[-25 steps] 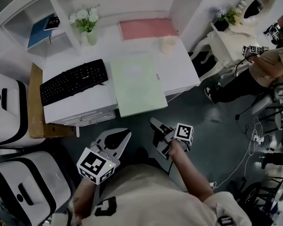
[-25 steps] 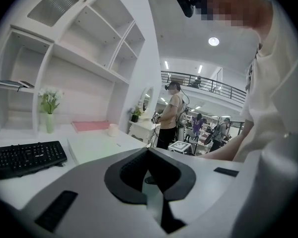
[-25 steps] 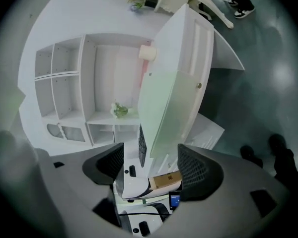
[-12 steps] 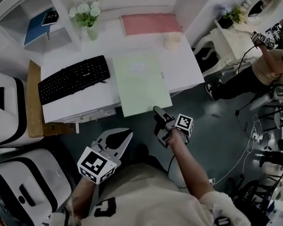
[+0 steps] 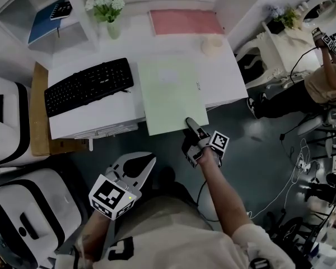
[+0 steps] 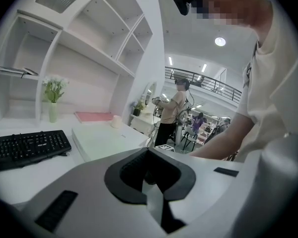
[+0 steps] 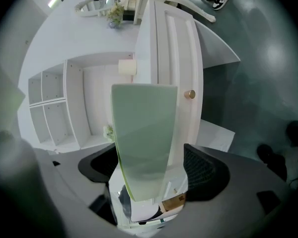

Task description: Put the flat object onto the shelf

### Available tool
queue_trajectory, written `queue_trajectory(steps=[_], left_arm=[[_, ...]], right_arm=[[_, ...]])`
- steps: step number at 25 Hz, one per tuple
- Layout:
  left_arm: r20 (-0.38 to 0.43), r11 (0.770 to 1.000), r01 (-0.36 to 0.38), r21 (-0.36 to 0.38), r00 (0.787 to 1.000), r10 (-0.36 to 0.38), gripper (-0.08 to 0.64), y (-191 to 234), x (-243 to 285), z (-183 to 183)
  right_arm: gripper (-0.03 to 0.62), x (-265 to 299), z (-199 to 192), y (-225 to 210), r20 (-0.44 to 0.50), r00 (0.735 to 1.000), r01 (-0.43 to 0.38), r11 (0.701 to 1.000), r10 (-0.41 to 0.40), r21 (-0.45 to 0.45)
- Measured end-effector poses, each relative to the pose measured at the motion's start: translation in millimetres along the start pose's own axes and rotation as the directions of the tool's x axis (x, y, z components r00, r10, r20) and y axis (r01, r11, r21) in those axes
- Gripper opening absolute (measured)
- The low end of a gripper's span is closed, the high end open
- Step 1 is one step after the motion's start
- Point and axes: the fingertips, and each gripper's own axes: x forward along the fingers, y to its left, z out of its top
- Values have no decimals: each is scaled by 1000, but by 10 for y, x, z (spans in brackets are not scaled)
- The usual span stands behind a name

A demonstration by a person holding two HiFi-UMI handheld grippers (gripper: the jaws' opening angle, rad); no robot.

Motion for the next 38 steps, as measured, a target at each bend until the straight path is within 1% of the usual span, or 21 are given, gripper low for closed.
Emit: queue_trajectory(steps=[4, 8, 9, 10, 11, 15, 30, 34, 38], left_arm=[[-8, 1000, -29, -6, 1000, 29, 12, 33, -52, -27], [3, 998, -66, -11, 998, 66, 14, 129, -125, -10], [6, 997, -72, -10, 997, 72, 13, 144, -136, 0], [9, 997, -77, -9, 997, 77, 14, 152, -145, 9], [11, 997, -81, -9, 997, 81, 14, 157, -152, 17], [17, 996, -92, -6, 996, 93, 14, 160, -176, 33], [35, 990, -144, -9, 989, 144, 14, 249, -261, 40], [44, 990, -142, 0, 989, 142, 14, 196, -256, 52], [39, 989, -149, 7, 988, 149, 14, 135, -250, 63]], right_arm=[[396, 15, 51, 30, 14, 999, -33, 999, 33, -9], [393, 42, 69, 58, 21, 998, -51, 998, 51, -23], [380, 45, 70, 79, 22, 998, -60, 998, 60, -25], [347, 46, 71, 97, 22, 998, -67, 997, 67, -27], [333, 47, 74, 104, 21, 997, -69, 997, 69, -32], [318, 46, 61, 110, 10, 997, -70, 996, 71, -50], [305, -107, 20, 195, -7, 998, -55, 996, 55, -64], [304, -170, -13, 238, -14, 997, -74, 996, 73, -54], [302, -242, -60, 351, -41, 994, -100, 994, 98, -50]])
